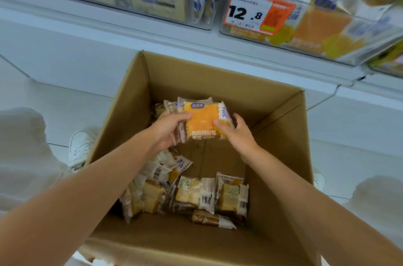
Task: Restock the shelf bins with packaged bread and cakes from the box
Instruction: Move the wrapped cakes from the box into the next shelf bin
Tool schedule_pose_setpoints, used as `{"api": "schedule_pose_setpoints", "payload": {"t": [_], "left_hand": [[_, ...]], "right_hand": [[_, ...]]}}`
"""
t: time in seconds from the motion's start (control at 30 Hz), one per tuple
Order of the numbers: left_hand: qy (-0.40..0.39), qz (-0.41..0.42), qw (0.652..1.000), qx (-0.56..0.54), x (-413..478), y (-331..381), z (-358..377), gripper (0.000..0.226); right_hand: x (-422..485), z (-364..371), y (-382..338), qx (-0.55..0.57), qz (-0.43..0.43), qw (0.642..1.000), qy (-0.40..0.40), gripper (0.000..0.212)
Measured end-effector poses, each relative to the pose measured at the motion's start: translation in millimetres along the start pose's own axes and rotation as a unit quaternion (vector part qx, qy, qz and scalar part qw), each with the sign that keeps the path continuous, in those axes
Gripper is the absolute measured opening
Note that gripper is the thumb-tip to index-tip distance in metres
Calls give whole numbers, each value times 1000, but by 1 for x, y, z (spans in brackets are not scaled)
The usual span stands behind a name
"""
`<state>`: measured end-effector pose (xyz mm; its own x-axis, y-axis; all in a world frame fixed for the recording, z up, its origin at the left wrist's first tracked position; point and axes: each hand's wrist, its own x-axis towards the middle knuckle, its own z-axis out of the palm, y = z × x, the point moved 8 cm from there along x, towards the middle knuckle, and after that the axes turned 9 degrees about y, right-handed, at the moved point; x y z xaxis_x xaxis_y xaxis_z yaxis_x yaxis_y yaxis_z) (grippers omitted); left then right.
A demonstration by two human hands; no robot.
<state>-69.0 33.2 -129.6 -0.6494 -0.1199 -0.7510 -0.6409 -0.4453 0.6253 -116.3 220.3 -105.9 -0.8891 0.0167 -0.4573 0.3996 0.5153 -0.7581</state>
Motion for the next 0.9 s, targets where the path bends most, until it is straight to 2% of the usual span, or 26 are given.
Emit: {"api": "schedule_pose_setpoints", "payload": {"t": [0.07,0.17,0.27,0.37,0.43,0.53,0.6,0.63,0.7,0.77,0.8,0.9], "left_hand": [[-16,8,1000,-2,-1,5,5,42],[-23,54,998,27,-5,14,15,47],[-20,90,993,73,-9,28,13,55],[-66,85,989,98,-16,39,17,66],[-73,109,987,90,-25,50,25,62],[-19,188,975,114,-42,73,39,65],[50,276,947,156,-56,99,47,52],[82,327,926,168,-67,113,51,42],[132,402,885,195,-90,139,59,34],[150,454,850,221,-109,160,68,42],[146,476,835,232,-117,171,74,48],[116,521,801,271,-139,207,96,56]], "right_hand": [[1,9,8,49,45,996,-61,55],[2,10,-2,53,-11,997,-46,34],[5,7,-9,139,26,988,-56,41],[3,-4,-27,190,42,978,-75,54],[5,-21,-44,181,-2,983,-23,64],[0,-41,-69,216,-35,975,33,54],[-10,-51,-92,202,-68,976,33,40],[-17,-56,-105,187,-85,978,29,40],[-31,-66,-127,167,-109,980,11,58],[-42,-78,-149,166,-135,977,-19,78],[-45,-86,-159,169,-149,974,-28,81],[-45,-120,-193,201,-178,963,9,77]]}}
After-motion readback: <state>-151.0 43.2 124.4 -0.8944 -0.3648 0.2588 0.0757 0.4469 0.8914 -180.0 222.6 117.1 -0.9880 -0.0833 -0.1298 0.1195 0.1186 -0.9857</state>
